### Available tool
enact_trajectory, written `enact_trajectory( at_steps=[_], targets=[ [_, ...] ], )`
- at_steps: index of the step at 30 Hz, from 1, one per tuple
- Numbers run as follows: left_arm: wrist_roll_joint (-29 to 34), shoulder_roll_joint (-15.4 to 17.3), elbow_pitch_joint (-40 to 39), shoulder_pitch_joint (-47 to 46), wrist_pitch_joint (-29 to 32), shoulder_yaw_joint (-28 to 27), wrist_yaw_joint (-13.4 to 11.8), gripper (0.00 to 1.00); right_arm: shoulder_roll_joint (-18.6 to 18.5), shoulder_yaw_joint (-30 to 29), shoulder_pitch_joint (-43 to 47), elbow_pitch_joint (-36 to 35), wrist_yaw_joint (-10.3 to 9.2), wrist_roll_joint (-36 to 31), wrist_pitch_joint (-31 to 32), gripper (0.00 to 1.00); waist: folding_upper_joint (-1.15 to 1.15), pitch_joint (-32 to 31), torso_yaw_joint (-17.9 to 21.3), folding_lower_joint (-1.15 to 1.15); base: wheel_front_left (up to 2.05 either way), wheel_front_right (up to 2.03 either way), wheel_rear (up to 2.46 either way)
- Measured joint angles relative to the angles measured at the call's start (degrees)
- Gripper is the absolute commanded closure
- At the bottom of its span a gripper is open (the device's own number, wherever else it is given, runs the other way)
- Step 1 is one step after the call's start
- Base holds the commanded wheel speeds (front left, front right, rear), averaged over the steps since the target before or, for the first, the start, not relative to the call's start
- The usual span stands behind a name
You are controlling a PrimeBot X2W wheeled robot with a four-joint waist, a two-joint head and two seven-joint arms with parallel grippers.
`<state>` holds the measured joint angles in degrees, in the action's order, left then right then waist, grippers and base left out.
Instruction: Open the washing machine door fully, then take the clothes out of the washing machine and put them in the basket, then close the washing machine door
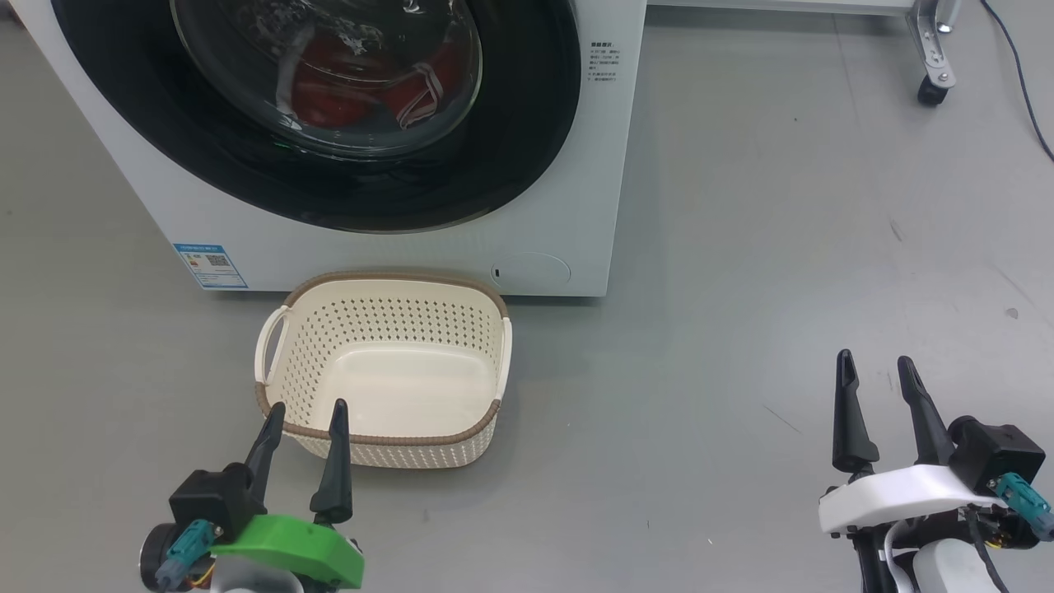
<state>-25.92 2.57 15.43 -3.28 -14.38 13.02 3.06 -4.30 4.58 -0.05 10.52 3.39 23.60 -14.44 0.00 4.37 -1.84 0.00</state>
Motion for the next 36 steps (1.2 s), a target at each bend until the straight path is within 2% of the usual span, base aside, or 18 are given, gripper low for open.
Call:
enact_trajectory(
  at_steps=[36],
  targets=[
    [-1.3,0.0,1.0,-1.8,0.0,0.7,-0.3,0.0,0.5,-0.4,-1.8,1.6,0.01,-0.6,0.0,0.0,0.0,0.0,0.2,0.0,0.0,0.0,0.0]
  ],
)
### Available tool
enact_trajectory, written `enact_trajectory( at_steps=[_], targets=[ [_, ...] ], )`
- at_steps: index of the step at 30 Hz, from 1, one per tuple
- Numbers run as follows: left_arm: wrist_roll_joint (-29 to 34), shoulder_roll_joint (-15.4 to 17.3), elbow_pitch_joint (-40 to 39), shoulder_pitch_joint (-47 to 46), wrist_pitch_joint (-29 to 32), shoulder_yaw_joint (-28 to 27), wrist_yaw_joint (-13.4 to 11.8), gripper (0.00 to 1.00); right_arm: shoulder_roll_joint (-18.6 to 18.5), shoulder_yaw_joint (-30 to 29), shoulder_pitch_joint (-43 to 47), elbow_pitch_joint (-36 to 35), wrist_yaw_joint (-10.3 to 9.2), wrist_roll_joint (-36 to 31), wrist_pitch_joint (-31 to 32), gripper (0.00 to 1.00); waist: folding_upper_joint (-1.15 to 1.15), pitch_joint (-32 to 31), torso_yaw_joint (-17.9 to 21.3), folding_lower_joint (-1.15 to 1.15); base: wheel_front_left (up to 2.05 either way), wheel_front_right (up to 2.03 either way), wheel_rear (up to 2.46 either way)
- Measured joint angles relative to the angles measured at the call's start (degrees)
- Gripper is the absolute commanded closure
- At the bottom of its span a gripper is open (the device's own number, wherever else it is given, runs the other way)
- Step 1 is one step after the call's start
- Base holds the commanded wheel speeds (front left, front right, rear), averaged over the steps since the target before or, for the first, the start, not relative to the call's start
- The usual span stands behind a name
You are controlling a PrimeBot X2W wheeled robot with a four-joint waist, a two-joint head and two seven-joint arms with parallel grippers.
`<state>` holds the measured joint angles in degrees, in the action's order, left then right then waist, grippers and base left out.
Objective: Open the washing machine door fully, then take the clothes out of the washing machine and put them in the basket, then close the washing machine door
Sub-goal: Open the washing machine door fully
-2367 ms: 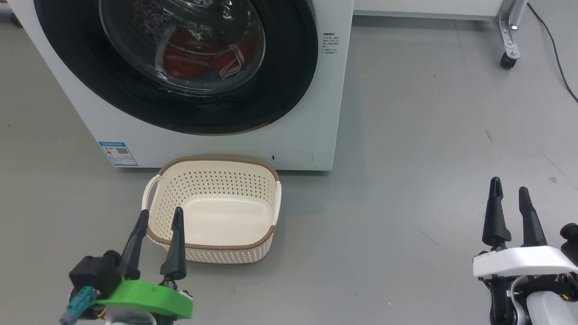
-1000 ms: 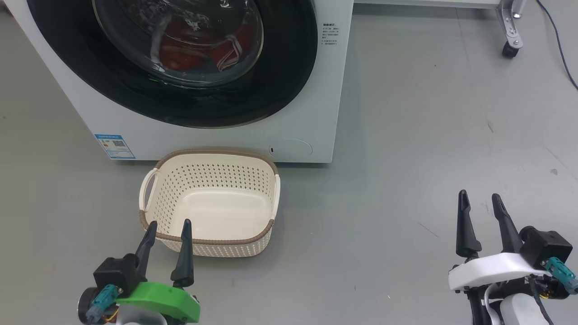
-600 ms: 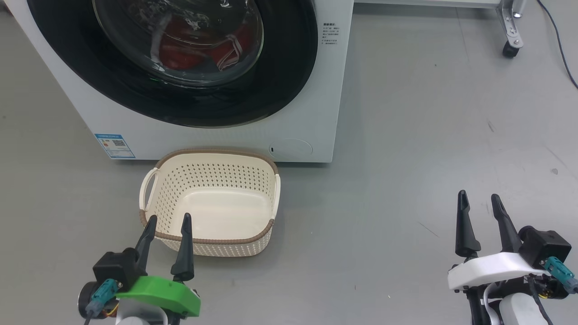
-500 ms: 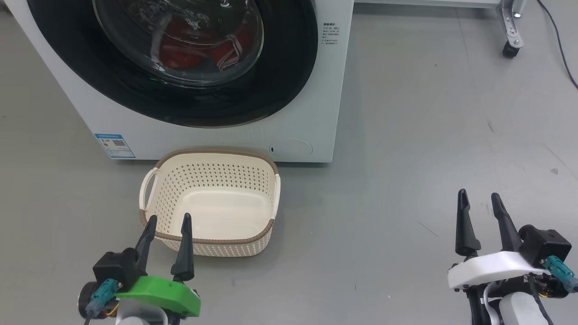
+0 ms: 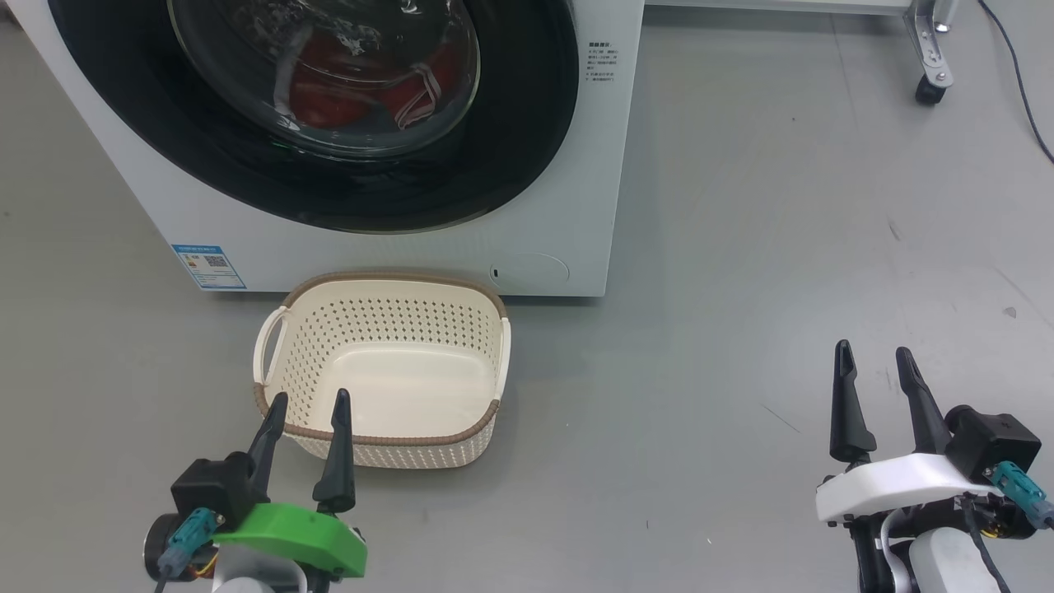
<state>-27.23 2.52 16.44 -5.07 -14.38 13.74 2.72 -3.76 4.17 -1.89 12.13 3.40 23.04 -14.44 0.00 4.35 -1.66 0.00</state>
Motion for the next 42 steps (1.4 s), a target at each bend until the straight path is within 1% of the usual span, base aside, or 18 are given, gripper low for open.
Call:
enact_trajectory(
  at_steps=[3,9,10,11,12,13,19,21,25,30,37,42],
  targets=[
    [0.0,0.0,0.0,0.0,0.0,0.1,-0.4,0.0,0.0,0.0,0.0,0.0,0.0,0.0,0.0,0.0,0.0,0.1,0.0,0.0,0.0,0.0,0.0],
    [-0.2,0.0,0.0,-0.2,0.0,0.3,-0.4,0.0,0.0,-0.2,0.0,0.0,0.02,-0.5,0.0,0.0,0.0,0.2,-0.1,0.0,0.0,0.0,0.0],
    [-0.4,0.0,0.0,-0.2,0.0,0.3,-0.4,0.0,0.1,-0.2,0.0,0.0,0.03,-0.5,0.0,0.24,0.0,0.3,-0.2,0.0,0.0,0.0,0.0],
    [-0.5,0.0,0.0,-0.2,0.0,0.3,-0.4,0.0,0.1,-0.2,0.0,0.0,0.03,-0.5,0.0,0.56,0.0,0.3,-0.2,0.0,0.0,0.0,0.0],
    [-0.5,0.0,0.0,-0.3,0.0,0.4,-0.4,0.0,0.1,-0.3,0.0,0.0,0.03,-0.5,0.0,0.76,0.0,0.3,-0.2,0.0,0.0,0.0,0.0],
    [-0.5,0.0,0.0,-0.3,0.0,0.4,-0.4,0.0,0.1,-0.4,-0.1,0.0,0.03,-0.5,0.0,1.0,0.0,0.3,-0.3,0.0,0.0,0.0,0.0],
    [-0.5,0.0,-0.3,-0.8,0.0,1.0,-0.5,0.0,0.1,-1.2,-0.6,-0.7,0.08,-0.5,0.0,1.0,0.0,1.0,-0.5,0.0,0.0,0.0,0.0],
    [-0.5,0.0,-0.4,-0.8,0.0,1.1,-0.5,0.0,0.2,-1.4,-1.1,-0.8,0.59,-0.2,0.0,1.0,0.0,1.4,-0.7,0.0,0.0,0.0,0.0],
    [-0.5,0.0,-0.8,-1.0,0.0,1.3,-0.5,0.0,0.4,-2.4,-2.1,-1.0,1.09,3.2,0.0,1.0,0.0,2.5,-1.0,0.0,0.0,0.0,0.0],
    [-0.5,0.0,-1.5,-2.3,0.0,2.1,-0.5,0.0,0.7,-4.7,-4.3,-1.0,1.89,10.6,0.2,1.0,0.0,4.3,-1.5,0.0,0.0,0.0,0.0],
    [-0.5,-0.1,-2.5,-4.4,0.0,3.5,-0.5,0.0,1.0,-8.8,-10.4,-1.5,2.58,24.1,4.6,1.0,0.0,7.4,-2.8,0.0,0.0,0.0,0.0],
    [-0.9,-0.1,-3.4,-5.9,-0.1,4.6,-0.5,0.0,1.0,-10.6,-16.2,-2.2,2.59,30.3,8.7,1.0,0.0,9.8,-4.2,0.0,0.0,0.0,0.0]
  ],
)
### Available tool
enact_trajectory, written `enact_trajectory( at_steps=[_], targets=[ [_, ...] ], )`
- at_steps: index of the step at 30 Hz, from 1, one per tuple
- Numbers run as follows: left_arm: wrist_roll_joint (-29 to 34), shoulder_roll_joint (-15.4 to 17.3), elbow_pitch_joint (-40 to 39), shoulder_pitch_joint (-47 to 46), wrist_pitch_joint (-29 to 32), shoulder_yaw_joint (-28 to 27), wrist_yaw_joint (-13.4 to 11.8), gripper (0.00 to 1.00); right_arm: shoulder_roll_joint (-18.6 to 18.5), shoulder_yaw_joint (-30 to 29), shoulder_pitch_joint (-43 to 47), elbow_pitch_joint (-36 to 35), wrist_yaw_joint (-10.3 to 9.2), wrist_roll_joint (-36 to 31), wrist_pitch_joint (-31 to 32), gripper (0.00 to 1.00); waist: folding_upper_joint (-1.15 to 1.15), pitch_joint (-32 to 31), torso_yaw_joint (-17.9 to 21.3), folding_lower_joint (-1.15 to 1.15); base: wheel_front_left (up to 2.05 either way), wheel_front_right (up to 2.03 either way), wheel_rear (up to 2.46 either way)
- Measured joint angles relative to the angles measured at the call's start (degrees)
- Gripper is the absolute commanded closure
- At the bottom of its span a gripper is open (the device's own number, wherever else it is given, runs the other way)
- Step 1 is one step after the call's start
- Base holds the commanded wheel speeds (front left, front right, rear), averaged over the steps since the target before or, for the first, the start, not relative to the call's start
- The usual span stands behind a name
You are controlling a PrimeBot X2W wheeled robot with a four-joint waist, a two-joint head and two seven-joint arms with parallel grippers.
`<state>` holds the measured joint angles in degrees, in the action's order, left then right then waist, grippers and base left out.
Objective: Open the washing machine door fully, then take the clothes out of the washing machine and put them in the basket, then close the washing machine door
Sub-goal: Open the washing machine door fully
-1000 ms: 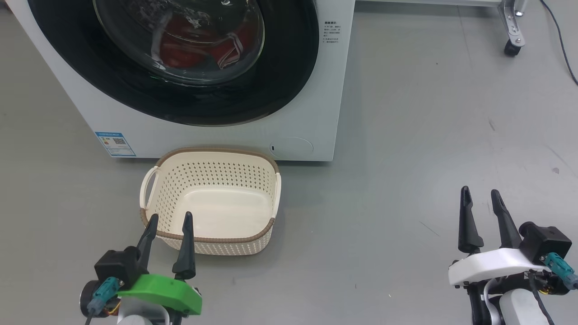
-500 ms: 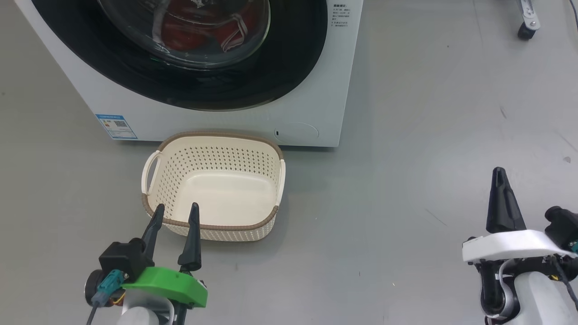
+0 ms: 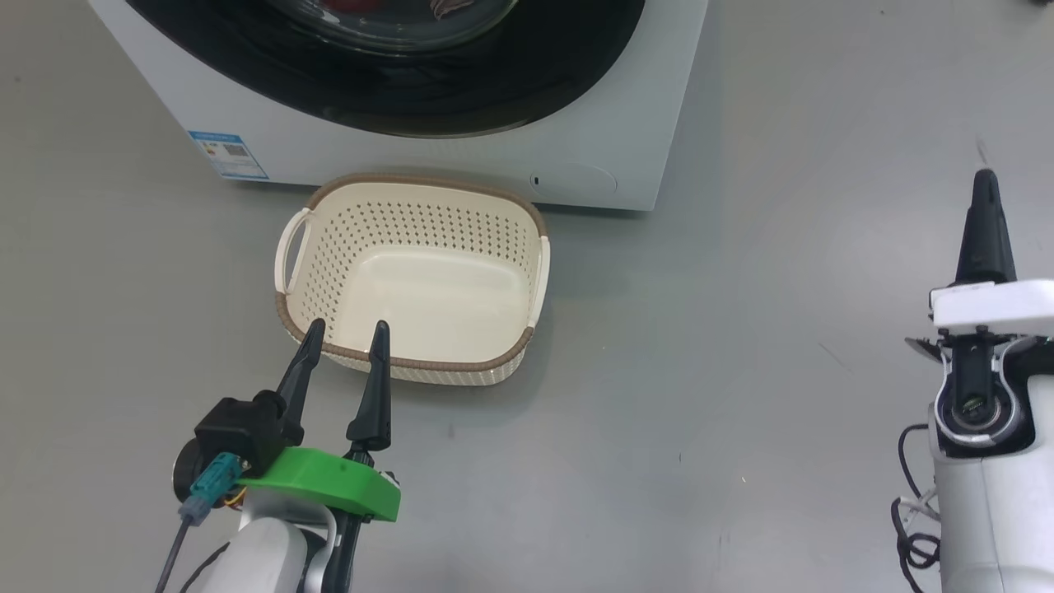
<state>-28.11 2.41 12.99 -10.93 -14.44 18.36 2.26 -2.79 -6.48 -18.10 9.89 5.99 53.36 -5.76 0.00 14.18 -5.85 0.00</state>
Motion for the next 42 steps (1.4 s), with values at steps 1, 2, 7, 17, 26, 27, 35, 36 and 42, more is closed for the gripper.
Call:
enact_trajectory(
  at_steps=[1,2,7,17,26,27,35,36,42],
  targets=[
    [-0.3,0.0,-0.1,-0.2,0.0,0.2,0.0,0.0,0.0,-0.2,-1.1,-0.1,0.0,0.9,0.8,1.0,0.0,0.5,-0.3,0.0,0.0,0.0,0.0],
    [-0.6,0.0,-0.3,-0.5,0.0,0.3,0.0,0.0,0.0,-0.5,-2.3,-0.2,0.0,1.7,1.7,1.0,0.0,1.0,-0.7,0.0,0.0,0.0,0.0],
    [-1.2,0.0,-0.9,-1.9,0.0,1.3,0.0,0.0,-3.0,-0.9,-7.6,-0.2,-0.02,2.1,5.2,1.0,0.0,3.5,-2.3,0.0,0.0,0.0,0.0],
    [-2.6,-0.1,-2.4,-4.6,0.0,3.3,0.0,0.0,-5.9,-1.7,-18.1,0.6,-2.13,5.2,12.1,1.0,0.0,8.3,-5.2,0.0,0.0,0.0,0.0],
    [-3.4,-0.3,-3.0,-7.4,0.0,4.7,0.0,0.0,-7.2,-1.4,-28.2,2.5,-5.14,9.1,18.9,1.0,0.0,12.7,-7.8,0.0,0.0,0.0,0.0],
    [-3.6,-0.3,-3.1,-7.7,0.0,4.9,0.0,0.0,-7.3,-1.4,-29.2,2.7,-5.45,9.6,19.7,1.0,0.0,13.2,-8.1,0.0,0.0,0.0,0.0],
    [-5.2,-0.4,-3.4,-9.1,0.0,5.9,0.0,0.0,-7.1,-0.4,-37.9,5.8,-8.77,13.2,25.4,1.0,0.0,16.8,-10.2,0.0,0.0,0.0,0.0],
    [-5.2,-0.4,-3.4,-9.2,0.0,6.0,0.0,0.0,-7.1,-0.2,-38.8,6.1,-9.16,13.4,25.9,1.0,0.0,17.1,-10.5,0.0,0.0,0.0,0.0],
    [-6.0,-0.5,-3.4,-10.0,0.0,7.4,0.0,0.0,-6.4,-0.1,-42.9,8.8,-10.39,15.3,28.8,1.0,0.0,18.5,-11.9,-0.01,0.0,0.0,0.0]
  ],
)
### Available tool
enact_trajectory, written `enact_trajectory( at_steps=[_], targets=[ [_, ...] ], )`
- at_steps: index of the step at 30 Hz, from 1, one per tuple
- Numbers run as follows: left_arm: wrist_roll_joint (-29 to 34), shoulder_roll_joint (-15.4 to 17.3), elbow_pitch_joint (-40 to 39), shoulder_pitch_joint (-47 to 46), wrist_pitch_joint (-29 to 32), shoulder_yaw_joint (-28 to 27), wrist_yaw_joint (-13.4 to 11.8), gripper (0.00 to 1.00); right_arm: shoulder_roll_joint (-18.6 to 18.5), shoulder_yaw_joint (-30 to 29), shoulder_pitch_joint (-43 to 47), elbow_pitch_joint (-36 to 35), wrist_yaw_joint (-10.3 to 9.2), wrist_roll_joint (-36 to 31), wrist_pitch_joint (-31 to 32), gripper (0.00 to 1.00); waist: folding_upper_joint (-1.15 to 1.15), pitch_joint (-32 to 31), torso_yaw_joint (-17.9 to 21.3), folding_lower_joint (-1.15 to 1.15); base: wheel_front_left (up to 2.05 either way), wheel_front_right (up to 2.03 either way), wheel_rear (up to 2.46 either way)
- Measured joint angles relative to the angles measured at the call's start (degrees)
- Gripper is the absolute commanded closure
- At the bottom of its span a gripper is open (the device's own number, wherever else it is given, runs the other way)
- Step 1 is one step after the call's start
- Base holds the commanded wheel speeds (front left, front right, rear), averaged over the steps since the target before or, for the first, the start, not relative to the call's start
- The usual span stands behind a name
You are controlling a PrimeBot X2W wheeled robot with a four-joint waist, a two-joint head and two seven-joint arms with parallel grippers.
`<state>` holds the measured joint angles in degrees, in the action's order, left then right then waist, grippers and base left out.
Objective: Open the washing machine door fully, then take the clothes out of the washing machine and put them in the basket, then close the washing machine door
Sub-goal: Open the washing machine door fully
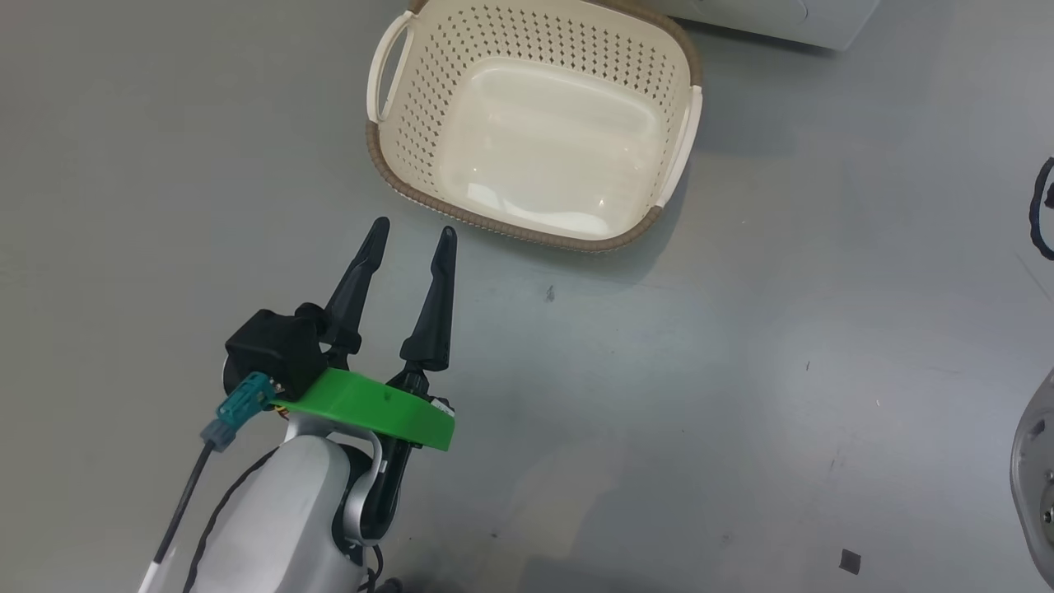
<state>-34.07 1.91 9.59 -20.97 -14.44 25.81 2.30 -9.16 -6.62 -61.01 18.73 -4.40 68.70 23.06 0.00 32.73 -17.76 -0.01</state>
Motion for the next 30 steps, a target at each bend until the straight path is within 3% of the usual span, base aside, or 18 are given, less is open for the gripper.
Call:
enact_trajectory(
  at_steps=[14,30],
  targets=[
    [-1.7,-0.1,-0.7,-1.6,0.0,1.8,0.0,0.0,0.2,-0.5,-9.0,5.0,-2.26,1.9,2.9,1.0,0.0,2.8,-3.0,0.01,0.0,0.0,0.0],
    [-2.8,-0.3,-0.8,-2.5,0.0,2.4,-0.5,0.0,0.9,-2.4,-15.0,11.8,-2.81,5.1,4.9,1.0,0.0,4.9,-4.8,0.01,0.0,0.0,0.0]
  ],
)
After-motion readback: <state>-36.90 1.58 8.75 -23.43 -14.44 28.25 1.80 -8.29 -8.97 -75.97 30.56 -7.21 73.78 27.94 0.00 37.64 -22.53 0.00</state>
